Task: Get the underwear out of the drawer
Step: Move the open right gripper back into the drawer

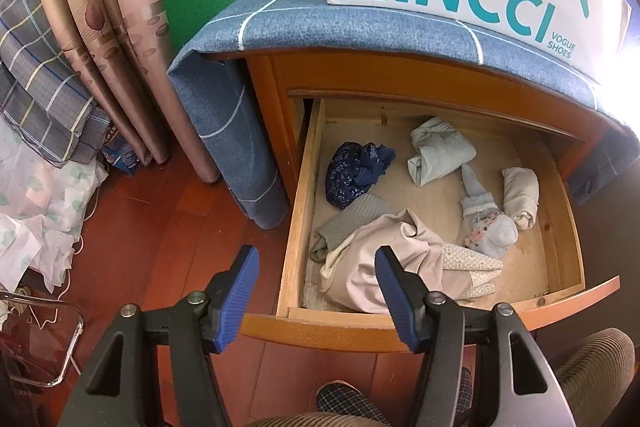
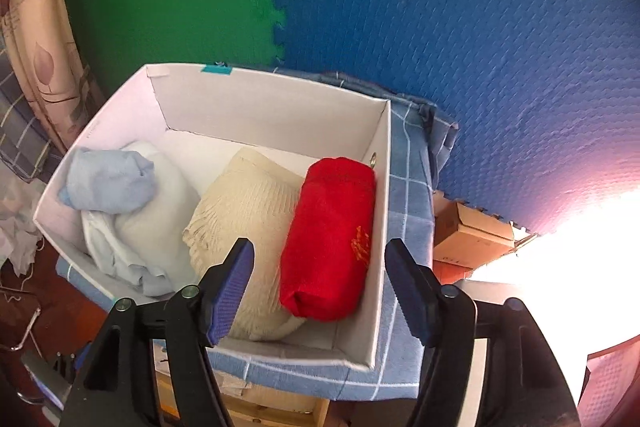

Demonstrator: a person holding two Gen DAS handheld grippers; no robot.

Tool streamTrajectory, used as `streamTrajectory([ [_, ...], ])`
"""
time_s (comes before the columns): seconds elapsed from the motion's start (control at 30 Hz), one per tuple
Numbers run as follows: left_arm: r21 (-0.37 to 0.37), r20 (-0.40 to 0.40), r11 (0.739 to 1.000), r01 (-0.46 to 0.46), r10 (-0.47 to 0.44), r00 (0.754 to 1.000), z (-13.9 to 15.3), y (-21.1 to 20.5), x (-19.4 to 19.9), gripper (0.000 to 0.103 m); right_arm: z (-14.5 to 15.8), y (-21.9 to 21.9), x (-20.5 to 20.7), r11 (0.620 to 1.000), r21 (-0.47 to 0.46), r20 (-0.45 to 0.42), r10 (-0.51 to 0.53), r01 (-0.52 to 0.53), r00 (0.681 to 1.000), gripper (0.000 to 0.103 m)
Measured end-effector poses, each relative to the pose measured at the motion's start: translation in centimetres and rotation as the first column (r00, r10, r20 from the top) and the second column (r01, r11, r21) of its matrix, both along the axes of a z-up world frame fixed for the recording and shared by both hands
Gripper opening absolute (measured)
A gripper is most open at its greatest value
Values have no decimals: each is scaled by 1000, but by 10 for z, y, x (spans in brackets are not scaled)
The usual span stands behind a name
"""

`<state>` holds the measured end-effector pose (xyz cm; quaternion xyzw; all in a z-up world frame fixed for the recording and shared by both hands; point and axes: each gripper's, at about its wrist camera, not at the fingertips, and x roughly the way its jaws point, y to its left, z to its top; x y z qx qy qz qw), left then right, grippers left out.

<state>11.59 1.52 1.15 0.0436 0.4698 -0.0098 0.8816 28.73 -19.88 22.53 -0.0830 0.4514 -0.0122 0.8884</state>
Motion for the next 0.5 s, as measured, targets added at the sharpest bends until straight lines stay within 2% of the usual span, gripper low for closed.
streamTrajectory([
  [0.27,-21,-17,1000,-17,17,1000,-2,4,2,62,19,7,-62,994,27,29,105,-106,994,65],
  [0.37,-35,-26,999,-22,21,999,-3,6,3,62,10,12,-92,987,26,3,162,-162,987,64],
  [0.5,-56,-33,998,-37,35,999,-4,10,4,62,-21,19,-124,978,32,-66,209,-208,976,64],
])
